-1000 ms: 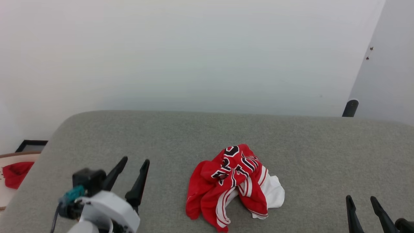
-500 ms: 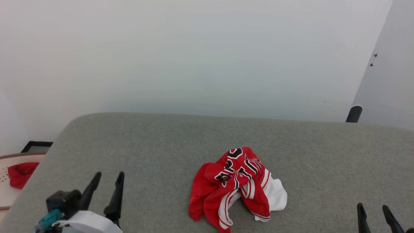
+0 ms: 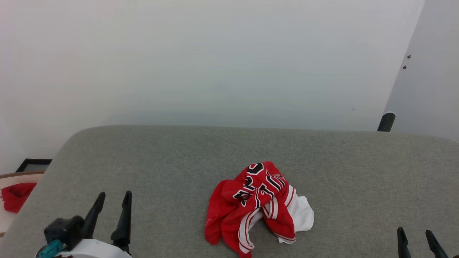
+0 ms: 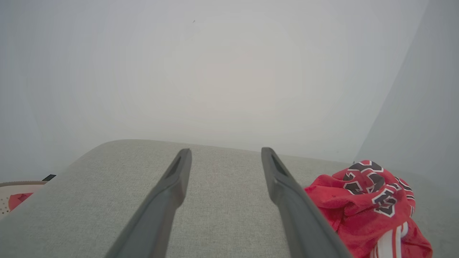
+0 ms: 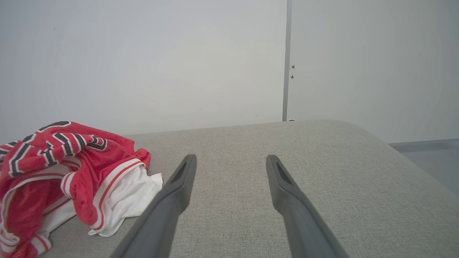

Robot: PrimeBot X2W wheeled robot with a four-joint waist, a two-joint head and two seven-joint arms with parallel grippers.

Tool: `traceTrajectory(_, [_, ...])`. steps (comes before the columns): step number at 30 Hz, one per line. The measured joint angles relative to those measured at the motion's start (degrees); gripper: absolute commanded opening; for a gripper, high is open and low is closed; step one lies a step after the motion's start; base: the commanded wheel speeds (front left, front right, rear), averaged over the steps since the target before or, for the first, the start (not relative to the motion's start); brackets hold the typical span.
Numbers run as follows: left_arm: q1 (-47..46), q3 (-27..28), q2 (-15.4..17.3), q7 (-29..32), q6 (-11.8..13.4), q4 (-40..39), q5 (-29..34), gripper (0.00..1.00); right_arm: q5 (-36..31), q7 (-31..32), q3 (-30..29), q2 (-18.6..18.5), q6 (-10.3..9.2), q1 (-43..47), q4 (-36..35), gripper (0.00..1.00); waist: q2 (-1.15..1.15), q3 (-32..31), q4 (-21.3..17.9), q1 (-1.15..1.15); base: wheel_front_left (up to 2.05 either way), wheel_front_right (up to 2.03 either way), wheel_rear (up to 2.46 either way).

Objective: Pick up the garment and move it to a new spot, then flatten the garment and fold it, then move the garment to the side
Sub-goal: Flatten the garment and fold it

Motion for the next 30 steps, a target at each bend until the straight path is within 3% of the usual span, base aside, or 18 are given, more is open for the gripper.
traceTrajectory(12, [0.2,0.2,-0.9,0.0,-0.6,0.5,1.9,1.00,1.5,4.7,3.7,-1.3,0.00,-1.6,0.3,1.00,0.00,0.6,1.8,0.00,0.00,0.00,0.00])
traceTrajectory(24, [-0.3,-2.5,-3.9,0.0,-0.6,-0.9,3.1,1.00,6.9,18.0,7.3,-6.1,0.00,-6.4,1.2,1.00,0.00,3.2,7.7,0.00,0.00,0.00,0.00])
traceTrajectory(30, [-1.0,-3.7,-4.8,0.0,-0.9,-1.3,3.8,1.00,8.0,24.8,8.1,-6.6,0.00,-8.1,2.0,1.00,0.00,5.4,10.9,0.00,0.00,0.00,0.00])
